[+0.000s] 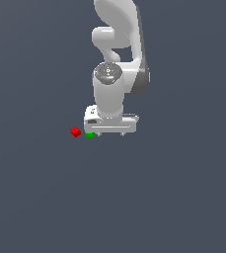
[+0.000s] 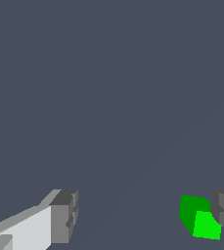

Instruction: Stack the red cube on top of the green cube.

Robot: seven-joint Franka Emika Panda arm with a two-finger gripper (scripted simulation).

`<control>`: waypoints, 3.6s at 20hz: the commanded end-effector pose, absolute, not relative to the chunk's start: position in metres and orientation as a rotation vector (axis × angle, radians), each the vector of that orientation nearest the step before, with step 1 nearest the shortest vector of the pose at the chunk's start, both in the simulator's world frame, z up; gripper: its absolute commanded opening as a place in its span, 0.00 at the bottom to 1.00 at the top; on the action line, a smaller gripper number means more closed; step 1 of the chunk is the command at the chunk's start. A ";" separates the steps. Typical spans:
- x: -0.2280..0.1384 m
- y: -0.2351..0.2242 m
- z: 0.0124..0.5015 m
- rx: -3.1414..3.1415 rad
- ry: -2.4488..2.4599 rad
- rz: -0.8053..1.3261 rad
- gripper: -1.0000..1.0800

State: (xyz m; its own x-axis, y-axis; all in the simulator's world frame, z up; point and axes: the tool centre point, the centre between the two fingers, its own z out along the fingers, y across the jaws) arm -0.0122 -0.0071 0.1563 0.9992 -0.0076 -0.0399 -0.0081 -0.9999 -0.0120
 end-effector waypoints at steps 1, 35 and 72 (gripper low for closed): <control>-0.012 -0.007 0.156 -3.129 0.012 0.062 0.96; -0.102 -0.111 0.108 -3.066 -0.664 0.028 0.96; -0.127 -0.209 0.060 -2.929 -1.137 0.000 0.96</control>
State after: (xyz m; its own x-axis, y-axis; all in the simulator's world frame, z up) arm -0.1272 -0.2092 0.0638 0.7384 0.6744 0.0001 0.6744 -0.7384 0.0007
